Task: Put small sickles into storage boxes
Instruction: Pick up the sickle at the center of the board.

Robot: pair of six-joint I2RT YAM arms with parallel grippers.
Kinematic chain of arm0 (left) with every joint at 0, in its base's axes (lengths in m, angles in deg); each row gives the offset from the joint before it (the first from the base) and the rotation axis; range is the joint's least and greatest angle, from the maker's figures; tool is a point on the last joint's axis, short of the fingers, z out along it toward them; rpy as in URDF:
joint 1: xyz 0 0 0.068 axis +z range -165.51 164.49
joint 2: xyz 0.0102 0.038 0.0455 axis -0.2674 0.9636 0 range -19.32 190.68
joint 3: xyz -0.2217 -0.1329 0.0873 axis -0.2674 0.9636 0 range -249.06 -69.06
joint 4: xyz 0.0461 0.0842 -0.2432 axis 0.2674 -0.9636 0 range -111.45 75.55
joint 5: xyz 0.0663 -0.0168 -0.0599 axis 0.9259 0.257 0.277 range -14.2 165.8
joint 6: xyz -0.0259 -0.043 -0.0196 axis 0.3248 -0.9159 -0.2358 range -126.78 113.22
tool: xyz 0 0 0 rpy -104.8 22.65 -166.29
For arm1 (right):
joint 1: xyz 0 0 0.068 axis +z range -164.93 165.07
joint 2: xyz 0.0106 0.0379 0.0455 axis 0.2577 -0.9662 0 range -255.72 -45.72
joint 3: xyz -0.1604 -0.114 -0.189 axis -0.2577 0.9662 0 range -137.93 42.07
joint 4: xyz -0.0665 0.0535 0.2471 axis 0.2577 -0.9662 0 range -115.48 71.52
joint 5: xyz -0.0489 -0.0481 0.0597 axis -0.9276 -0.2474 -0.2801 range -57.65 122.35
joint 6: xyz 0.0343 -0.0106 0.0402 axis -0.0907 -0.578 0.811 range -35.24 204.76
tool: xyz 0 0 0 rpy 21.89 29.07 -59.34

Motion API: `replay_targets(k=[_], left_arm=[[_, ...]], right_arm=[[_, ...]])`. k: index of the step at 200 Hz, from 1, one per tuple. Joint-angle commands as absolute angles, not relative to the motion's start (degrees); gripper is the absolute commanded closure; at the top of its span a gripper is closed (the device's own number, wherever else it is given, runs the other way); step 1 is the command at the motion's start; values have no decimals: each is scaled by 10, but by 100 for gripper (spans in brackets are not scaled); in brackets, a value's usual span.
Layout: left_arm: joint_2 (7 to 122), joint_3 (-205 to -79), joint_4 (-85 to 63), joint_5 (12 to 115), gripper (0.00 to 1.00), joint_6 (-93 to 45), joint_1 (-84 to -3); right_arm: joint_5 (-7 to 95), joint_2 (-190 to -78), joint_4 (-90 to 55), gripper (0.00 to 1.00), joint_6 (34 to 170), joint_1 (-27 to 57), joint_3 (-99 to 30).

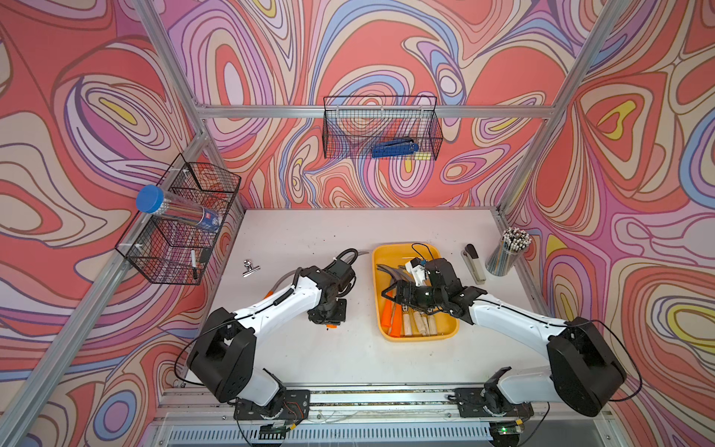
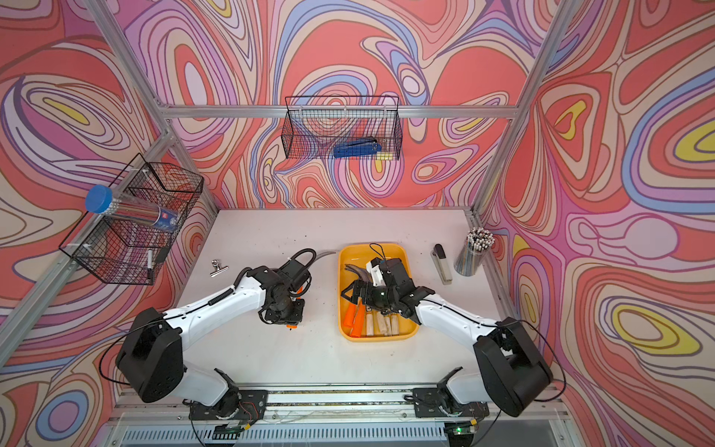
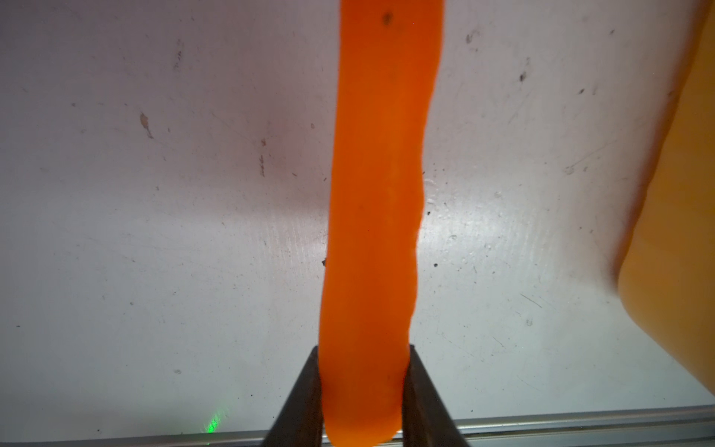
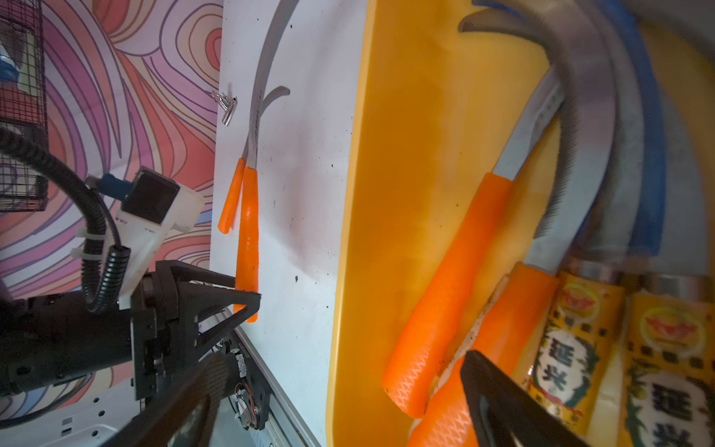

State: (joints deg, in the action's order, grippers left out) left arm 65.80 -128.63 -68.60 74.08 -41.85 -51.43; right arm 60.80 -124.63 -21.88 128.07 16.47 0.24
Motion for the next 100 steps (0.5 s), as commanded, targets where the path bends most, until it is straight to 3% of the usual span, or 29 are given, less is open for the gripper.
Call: replay_targets(k=[1, 100], left_arm=[[629, -1294, -697, 733, 79, -411, -509], [595, -1283, -671, 662, 77, -377, -485]], right_arm=[[610, -1248, -182, 2, 1312, 174, -15], [571, -1348, -85, 9, 1391, 241, -86]])
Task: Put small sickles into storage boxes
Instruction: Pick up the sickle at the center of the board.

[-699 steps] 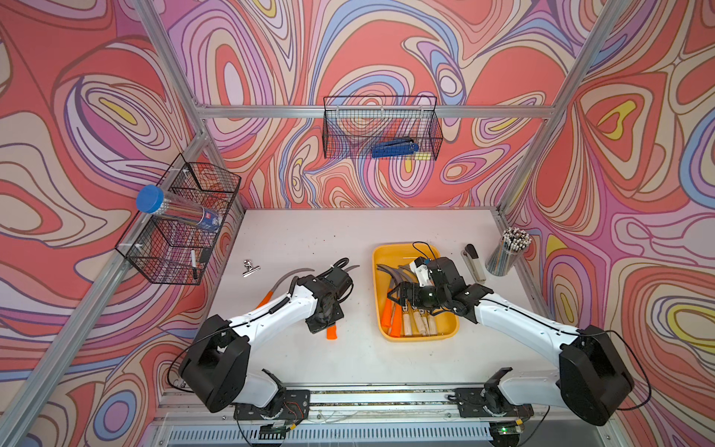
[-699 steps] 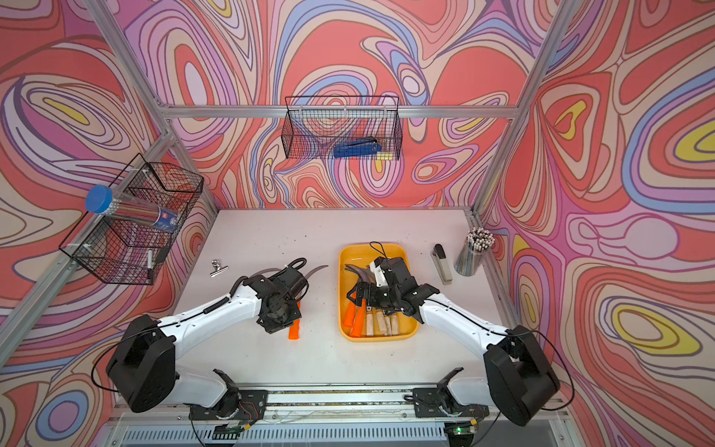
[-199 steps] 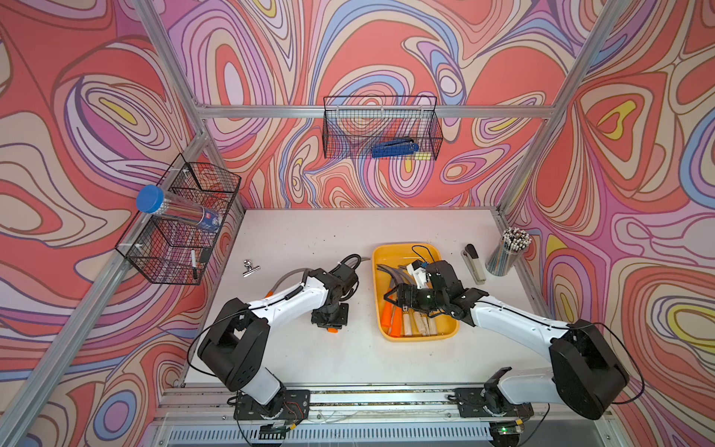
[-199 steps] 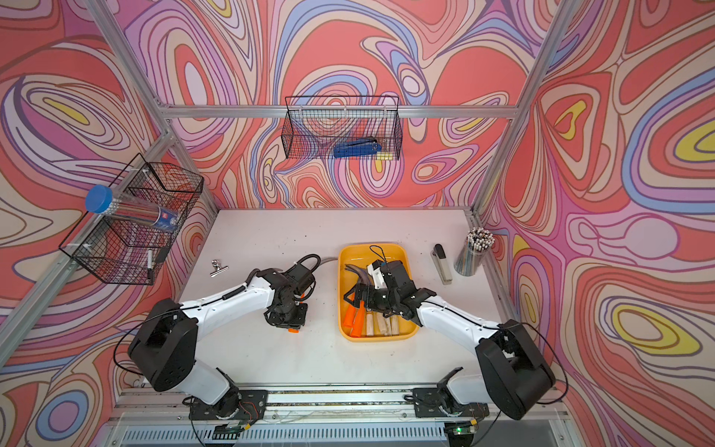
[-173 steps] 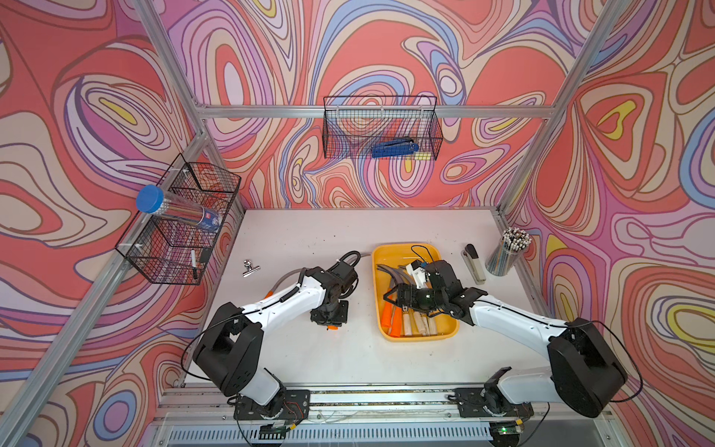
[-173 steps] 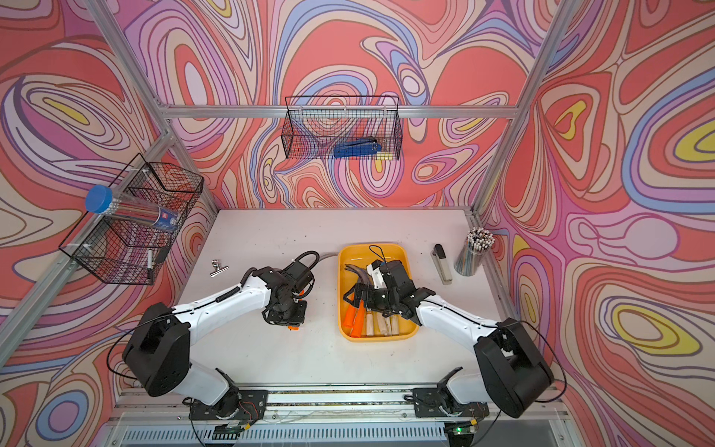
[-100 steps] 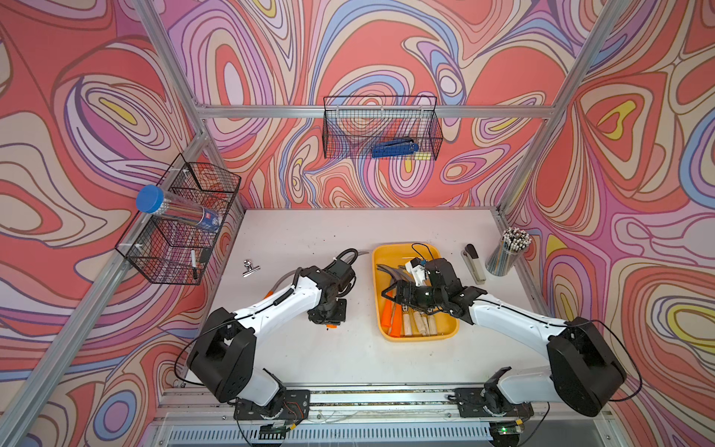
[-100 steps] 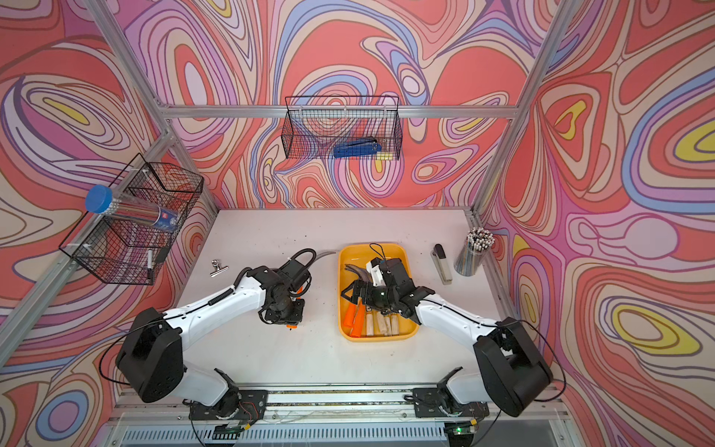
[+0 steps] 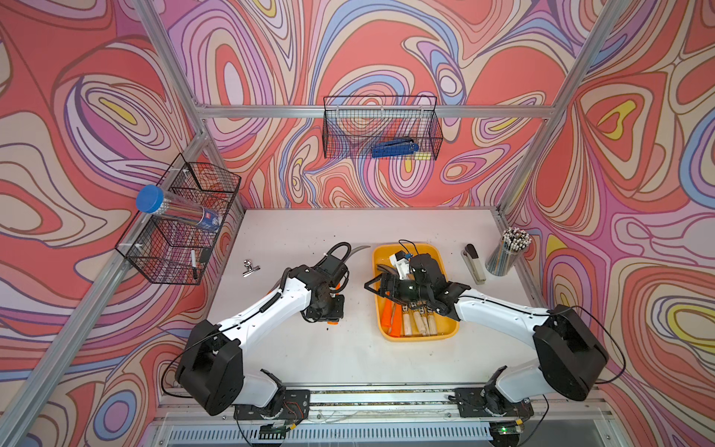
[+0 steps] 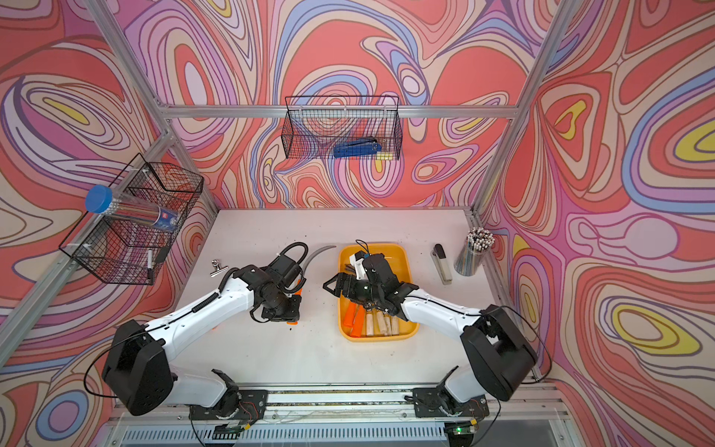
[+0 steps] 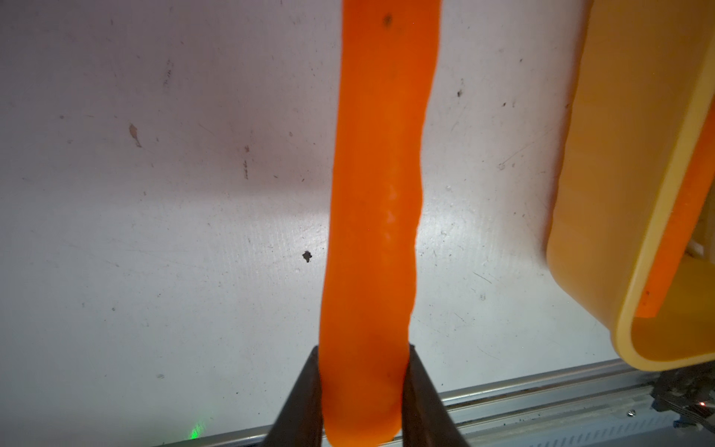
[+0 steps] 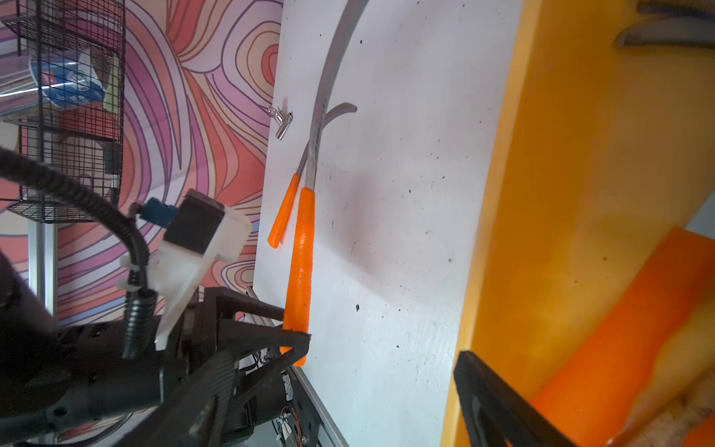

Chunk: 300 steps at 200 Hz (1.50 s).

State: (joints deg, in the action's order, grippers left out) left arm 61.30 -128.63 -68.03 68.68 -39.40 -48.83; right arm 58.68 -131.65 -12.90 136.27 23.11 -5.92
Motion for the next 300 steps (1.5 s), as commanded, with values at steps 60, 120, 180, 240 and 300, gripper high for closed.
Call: replay_targets(k=[60, 120, 180, 240, 300], left_arm=[[583, -1275, -662, 634, 77, -363, -479], [568, -1264, -654, 621, 76, -366, -477], [563, -1260, -651, 617, 76, -366, -475], [562, -1254, -640, 620, 76, -366, -472], [560, -1257, -648, 617, 13, -359, -465]], right_arm=[[586, -1440, -10, 14, 1428, 257, -140], [605, -1519, 47, 23, 1463, 266, -182], [613, -1572, 77, 39, 1481, 283, -215], [620, -1597, 107, 67, 1500, 294, -223], [620, -1595, 98, 95, 1495, 294, -223]])
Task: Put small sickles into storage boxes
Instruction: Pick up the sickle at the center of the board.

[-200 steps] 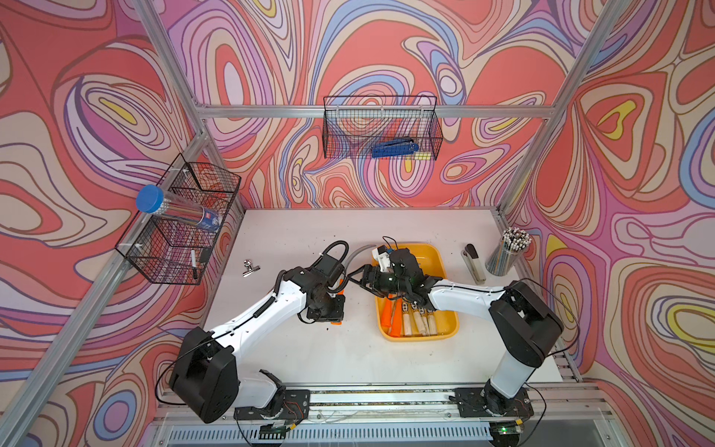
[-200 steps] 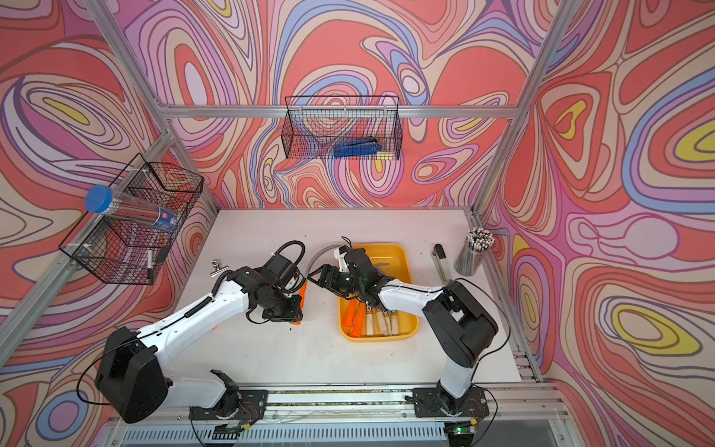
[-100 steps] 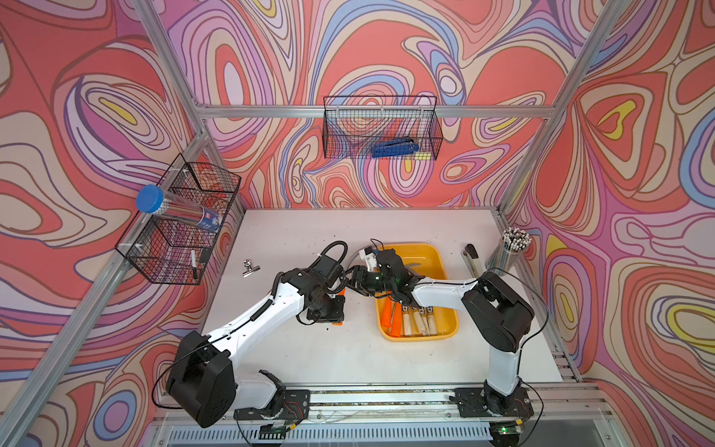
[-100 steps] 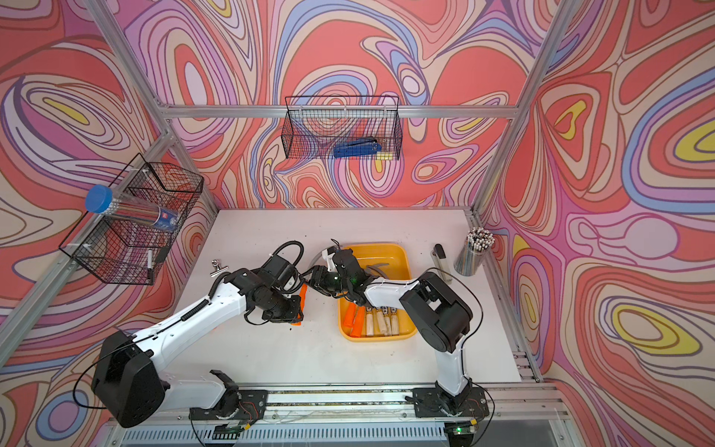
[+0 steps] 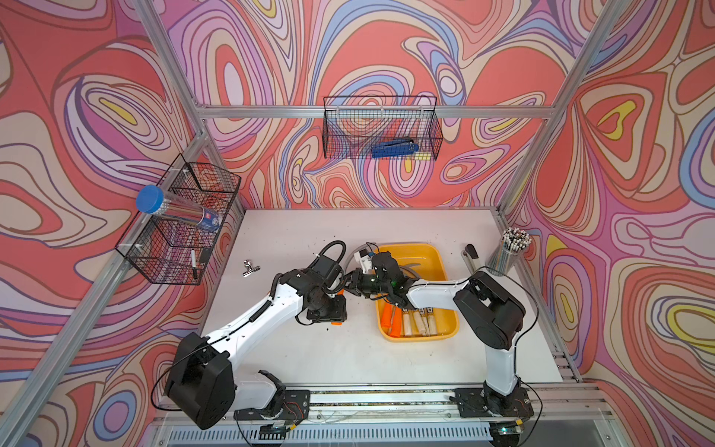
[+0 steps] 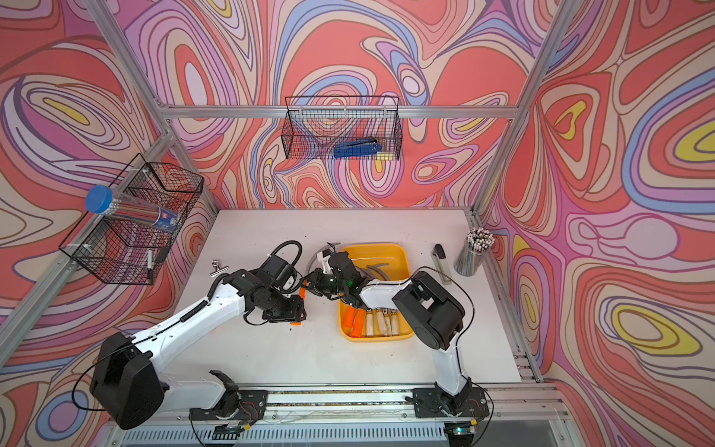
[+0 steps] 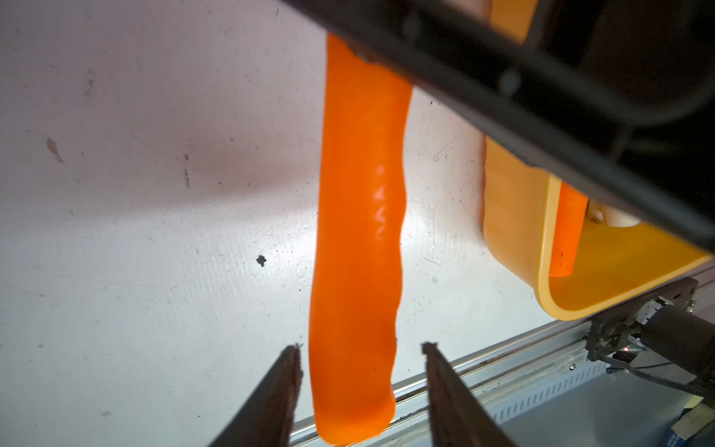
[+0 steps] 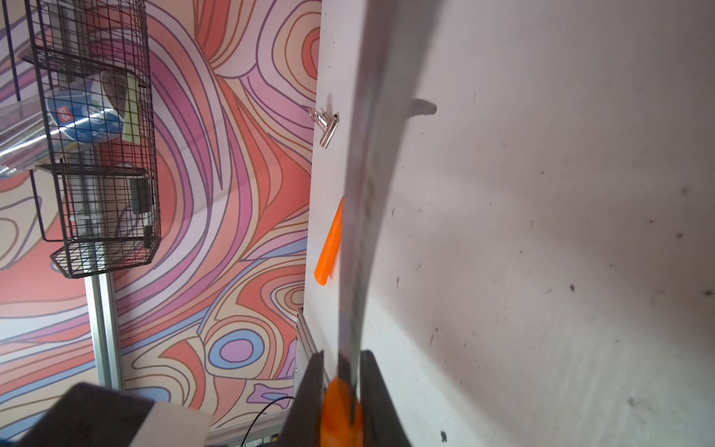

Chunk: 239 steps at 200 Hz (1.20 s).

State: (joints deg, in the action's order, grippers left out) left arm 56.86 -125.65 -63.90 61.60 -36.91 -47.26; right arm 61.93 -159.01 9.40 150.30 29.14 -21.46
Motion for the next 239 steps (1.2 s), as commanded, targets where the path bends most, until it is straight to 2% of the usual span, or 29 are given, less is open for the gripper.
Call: replay_targets(k=[1, 23, 78, 134, 167, 208, 239], left_arm=[[559, -1257, -650, 618, 12, -359, -465], [549, -1262, -658, 625, 0, -355, -465], [515, -1272, -682, 649, 0, -353, -462], [501, -1291, -701, 676, 0, -350, -459], [496, -1296, -699, 688, 0, -353, -458], [495, -1287, -651, 644, 0, -366, -459], [501, -1275, -601, 604, 0, -375, -459]], right_arm=[[620, -1595, 98, 95, 1494, 294, -224], [621, -1593, 81, 96, 1483, 293, -231], [633, -1567, 24, 98, 1444, 277, -242], [677, -1507, -55, 100, 1398, 227, -222], [697, -1476, -174, 100, 1321, 203, -236], [670, -1416, -349, 100, 1202, 190, -265], [659, -1378, -396, 100, 1164, 166, -246]])
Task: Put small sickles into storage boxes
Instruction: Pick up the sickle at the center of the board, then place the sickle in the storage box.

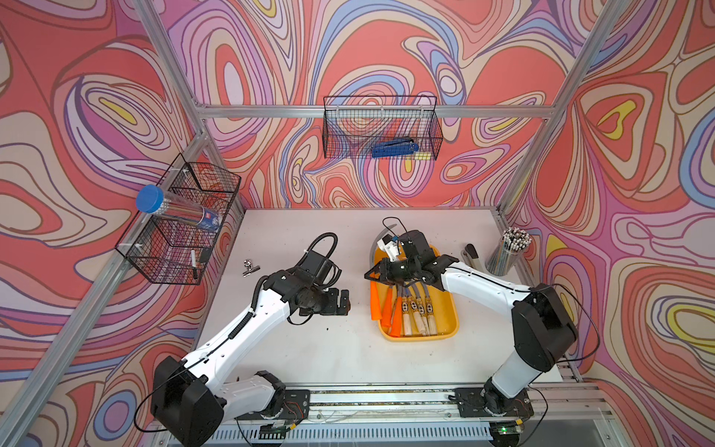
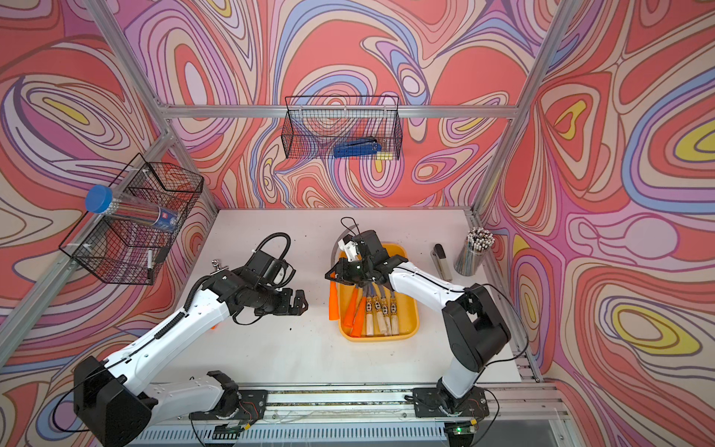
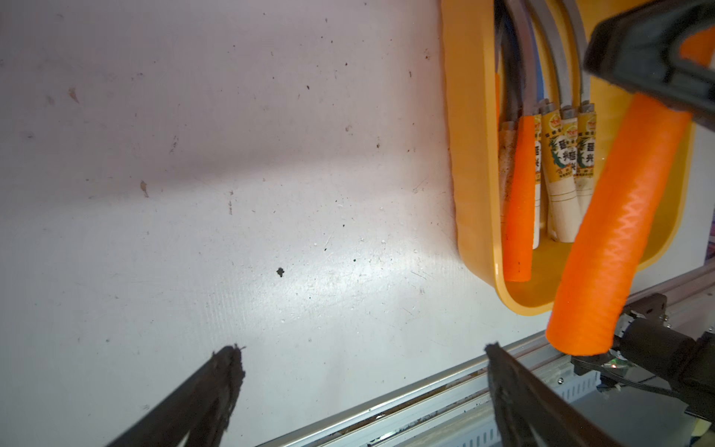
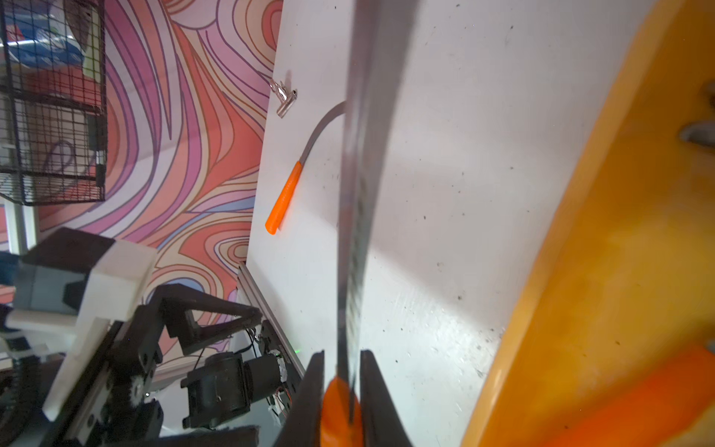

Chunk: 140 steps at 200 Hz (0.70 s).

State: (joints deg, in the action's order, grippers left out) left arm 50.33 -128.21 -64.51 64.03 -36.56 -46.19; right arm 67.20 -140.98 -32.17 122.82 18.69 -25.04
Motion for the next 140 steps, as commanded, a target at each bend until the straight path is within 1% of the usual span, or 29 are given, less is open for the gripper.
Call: replay_targets(k=[1, 42, 91, 140], left_arm=[[501, -1274, -599, 603, 0, -376, -459], [495, -1243, -518, 557, 0, -402, -462], [492, -1224, -463, 552, 0, -408, -484], [525, -1213, -416, 549, 0, -418, -519]], right_arm=[[659, -1377, -397, 100, 1163, 165, -245], [647, -1343, -441, 100, 1113, 130, -213], [634, -1320, -449, 100, 1079, 91, -167], [618, -1321, -426, 100, 1066, 59, -128]])
